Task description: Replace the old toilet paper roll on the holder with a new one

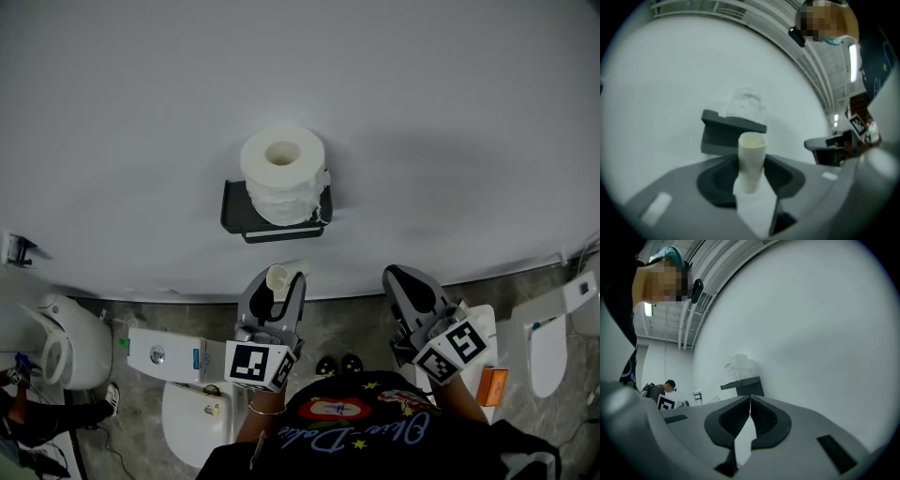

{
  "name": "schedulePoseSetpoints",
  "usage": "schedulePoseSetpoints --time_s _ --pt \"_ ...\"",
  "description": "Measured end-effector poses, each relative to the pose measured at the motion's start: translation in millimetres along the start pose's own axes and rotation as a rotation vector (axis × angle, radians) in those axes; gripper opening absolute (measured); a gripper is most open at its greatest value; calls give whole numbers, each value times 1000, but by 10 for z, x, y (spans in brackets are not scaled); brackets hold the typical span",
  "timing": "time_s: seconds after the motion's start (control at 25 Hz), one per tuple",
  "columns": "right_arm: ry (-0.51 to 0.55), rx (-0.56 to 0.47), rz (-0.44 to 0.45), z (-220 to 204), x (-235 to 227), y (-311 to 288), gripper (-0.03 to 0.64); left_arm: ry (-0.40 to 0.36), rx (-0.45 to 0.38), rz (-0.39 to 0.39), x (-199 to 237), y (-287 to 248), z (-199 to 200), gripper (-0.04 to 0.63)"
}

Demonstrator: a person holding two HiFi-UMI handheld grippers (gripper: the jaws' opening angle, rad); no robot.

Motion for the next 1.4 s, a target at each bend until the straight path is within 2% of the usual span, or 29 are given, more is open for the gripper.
schedulePoseSetpoints --time_s 0.12,0.32,0.56,0.72,0.92,1.04,1.24,1.32,1.4 --pt "-20 -6 34 8 86 -56 14 -30 17 48 88 113 21 164" --pt "34 52 43 -113 75 -41 14 -26 23 86 152 239 13 164" --pt "4 18 72 -44 140 -33 14 -38 26 87 89 274 37 164" --pt "-63 -34 96 0 121 31 14 -39 28 89 70 284 41 164" --pt "-31 -25 113 7 149 9 14 -45 25 84 54 300 67 164" --pt "72 -18 164 115 226 -61 14 -44 17 87 62 321 84 166" --pt "357 -16 331 673 485 -350 16 -41 1 84 77 333 127 166" --pt "473 26 398 866 583 -491 48 -33 2 84 85 338 114 167" --pt "575 74 470 1024 700 -645 123 -27 -5 81 87 335 117 167"
Point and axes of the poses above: the fingertips, and each gripper's own axes: y backward along the fingers, x to its left, z out of its top, the point moved 2 cm from there along y, backward along the fingers, and after that the axes turned 2 degrees about -y, right-handed, at the moved point
